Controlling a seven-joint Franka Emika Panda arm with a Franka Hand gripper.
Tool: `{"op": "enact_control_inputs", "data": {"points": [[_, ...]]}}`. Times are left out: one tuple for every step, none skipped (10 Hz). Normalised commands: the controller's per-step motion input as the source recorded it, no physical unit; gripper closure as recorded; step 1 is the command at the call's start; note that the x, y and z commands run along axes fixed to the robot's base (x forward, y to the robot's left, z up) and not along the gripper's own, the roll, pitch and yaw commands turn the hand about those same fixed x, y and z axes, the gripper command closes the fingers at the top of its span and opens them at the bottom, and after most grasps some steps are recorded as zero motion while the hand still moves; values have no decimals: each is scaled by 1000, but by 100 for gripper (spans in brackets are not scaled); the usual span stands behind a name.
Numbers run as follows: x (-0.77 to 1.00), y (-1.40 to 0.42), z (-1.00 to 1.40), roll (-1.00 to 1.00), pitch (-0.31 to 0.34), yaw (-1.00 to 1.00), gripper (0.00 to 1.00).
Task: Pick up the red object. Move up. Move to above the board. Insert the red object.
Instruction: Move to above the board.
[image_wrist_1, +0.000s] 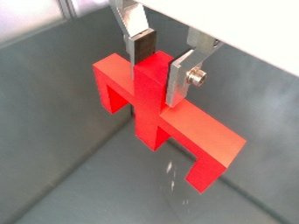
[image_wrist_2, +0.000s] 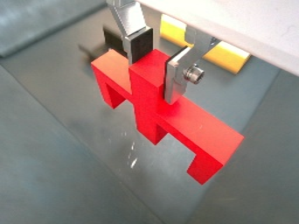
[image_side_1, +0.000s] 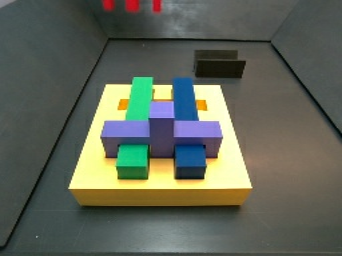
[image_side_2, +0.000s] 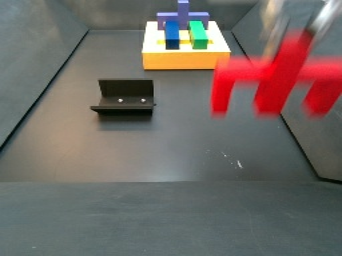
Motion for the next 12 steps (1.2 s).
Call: {"op": "enact_control_inputs", "data": {"points": [[-8,2,1400,7,14,2,100],[46,18,690,-16,83,-5,100],[46,16,450,-12,94,-7,100],[50,8,181,0,70,-3,100],[351,-1400,144,-9,151,119,100],[349,-1400,135,12,142,114,100],[346,-1400,137,19,94,72,100],[349,-1400,142,-29,52,34,100],[351,-1400,147,-16,54,27,100],[352,-1400,151,-3,64,24,100],[362,-1400,154,-12,77,13,100],[374,-1400,155,-6,98,12,100]]}}
